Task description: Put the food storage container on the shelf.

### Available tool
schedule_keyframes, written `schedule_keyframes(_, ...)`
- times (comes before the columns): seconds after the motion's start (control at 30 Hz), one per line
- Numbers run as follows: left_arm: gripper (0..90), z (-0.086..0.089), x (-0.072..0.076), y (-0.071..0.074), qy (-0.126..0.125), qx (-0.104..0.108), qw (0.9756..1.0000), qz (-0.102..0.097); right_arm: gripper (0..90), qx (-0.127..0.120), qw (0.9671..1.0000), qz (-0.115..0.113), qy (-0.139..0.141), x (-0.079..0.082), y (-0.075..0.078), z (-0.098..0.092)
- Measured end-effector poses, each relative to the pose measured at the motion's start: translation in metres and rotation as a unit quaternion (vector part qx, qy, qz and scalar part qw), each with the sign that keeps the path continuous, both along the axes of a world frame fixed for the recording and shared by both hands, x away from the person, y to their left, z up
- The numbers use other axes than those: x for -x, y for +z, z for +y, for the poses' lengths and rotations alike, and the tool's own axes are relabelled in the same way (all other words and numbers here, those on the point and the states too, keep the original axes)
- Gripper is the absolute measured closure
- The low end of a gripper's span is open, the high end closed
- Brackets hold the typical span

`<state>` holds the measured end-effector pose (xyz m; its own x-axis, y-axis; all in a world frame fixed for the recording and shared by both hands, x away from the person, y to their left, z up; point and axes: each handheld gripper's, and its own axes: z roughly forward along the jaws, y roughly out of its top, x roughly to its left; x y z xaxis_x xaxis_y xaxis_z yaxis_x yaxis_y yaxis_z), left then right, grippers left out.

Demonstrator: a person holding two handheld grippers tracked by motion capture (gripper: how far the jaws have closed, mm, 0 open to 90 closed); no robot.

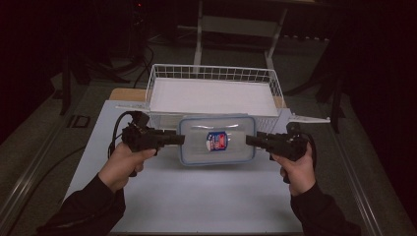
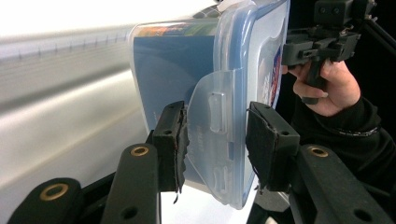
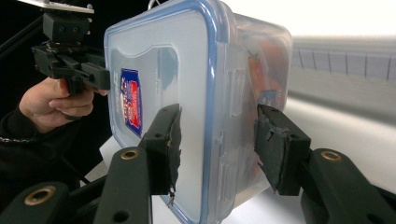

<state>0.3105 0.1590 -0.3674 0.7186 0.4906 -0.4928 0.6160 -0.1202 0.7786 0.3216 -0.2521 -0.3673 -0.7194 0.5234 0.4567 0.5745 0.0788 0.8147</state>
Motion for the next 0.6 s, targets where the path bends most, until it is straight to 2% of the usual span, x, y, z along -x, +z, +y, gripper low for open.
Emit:
schedule_keyframes(0.17, 58.7, 0.0, -0.013, 0.022, 0.005, 0.002, 0.9999, -0.012, 51.8, -0.007, 0.9999, -0.008, -0.005, -0.009, 0.015, 0.0)
schedule_keyframes(0.3, 58.7, -0.001, -0.025, 0.037, 0.008, 0.0, 0.9997, -0.021, 51.9, -0.016, 0.9997, -0.014, -0.012, -0.024, 0.032, -0.001)
schedule_keyframes(0.47, 58.5, 0.0, -0.037, 0.052, 0.024, 0.005, 0.9991, -0.035, 51.9, -0.022, 0.9995, -0.014, -0.016, -0.036, 0.042, 0.0)
schedule_keyframes(0.6, 58.4, 0.002, -0.046, 0.06, 0.036, 0.004, 0.9988, -0.034, 51.8, -0.026, 0.9994, -0.012, -0.017, -0.048, 0.048, 0.003)
